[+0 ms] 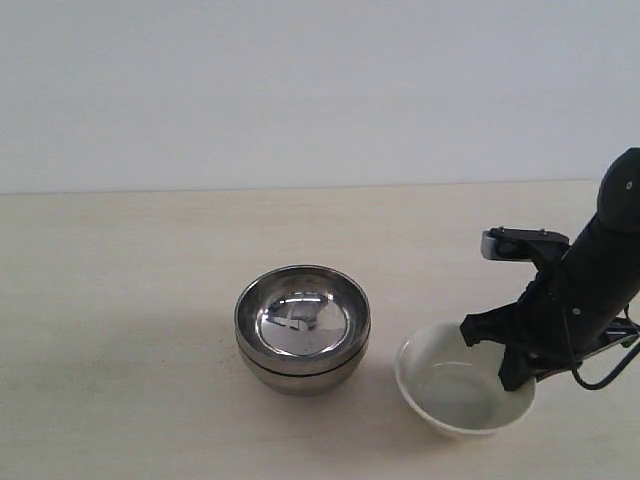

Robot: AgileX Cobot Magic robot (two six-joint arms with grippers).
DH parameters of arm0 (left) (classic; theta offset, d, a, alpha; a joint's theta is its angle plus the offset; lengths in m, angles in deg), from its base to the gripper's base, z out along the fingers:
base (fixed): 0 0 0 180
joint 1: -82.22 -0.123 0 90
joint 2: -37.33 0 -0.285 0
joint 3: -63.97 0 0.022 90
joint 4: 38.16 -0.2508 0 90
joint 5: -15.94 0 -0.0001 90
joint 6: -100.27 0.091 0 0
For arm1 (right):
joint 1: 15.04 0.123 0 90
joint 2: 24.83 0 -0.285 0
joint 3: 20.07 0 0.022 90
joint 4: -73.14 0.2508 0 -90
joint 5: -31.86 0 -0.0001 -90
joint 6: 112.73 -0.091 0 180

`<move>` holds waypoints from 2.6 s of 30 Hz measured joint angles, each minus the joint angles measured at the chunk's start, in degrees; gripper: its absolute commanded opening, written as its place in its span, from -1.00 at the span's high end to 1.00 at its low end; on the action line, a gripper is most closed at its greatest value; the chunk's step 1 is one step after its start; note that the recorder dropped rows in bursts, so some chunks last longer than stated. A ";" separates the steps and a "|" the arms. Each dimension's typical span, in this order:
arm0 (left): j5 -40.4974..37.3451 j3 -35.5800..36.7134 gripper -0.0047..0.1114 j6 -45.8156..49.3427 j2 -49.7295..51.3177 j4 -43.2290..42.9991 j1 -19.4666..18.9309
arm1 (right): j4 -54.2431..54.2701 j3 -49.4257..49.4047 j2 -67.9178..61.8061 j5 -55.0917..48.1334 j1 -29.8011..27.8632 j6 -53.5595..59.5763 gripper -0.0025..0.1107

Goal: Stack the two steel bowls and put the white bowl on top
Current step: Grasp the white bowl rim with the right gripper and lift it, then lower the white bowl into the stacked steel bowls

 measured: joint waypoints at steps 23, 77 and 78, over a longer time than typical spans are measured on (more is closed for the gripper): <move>0.00 0.00 0.85 0.00 0.00 0.00 0.00 | 0.89 26.84 4.14 -14.87 11.33 -11.54 0.96; 0.00 0.00 0.85 0.00 0.00 0.00 0.00 | -1.98 28.98 -6.37 -13.00 16.43 -8.40 0.96; 0.00 0.00 0.85 0.00 0.00 0.00 0.00 | -1.98 28.98 -6.37 -12.90 16.43 -8.40 0.96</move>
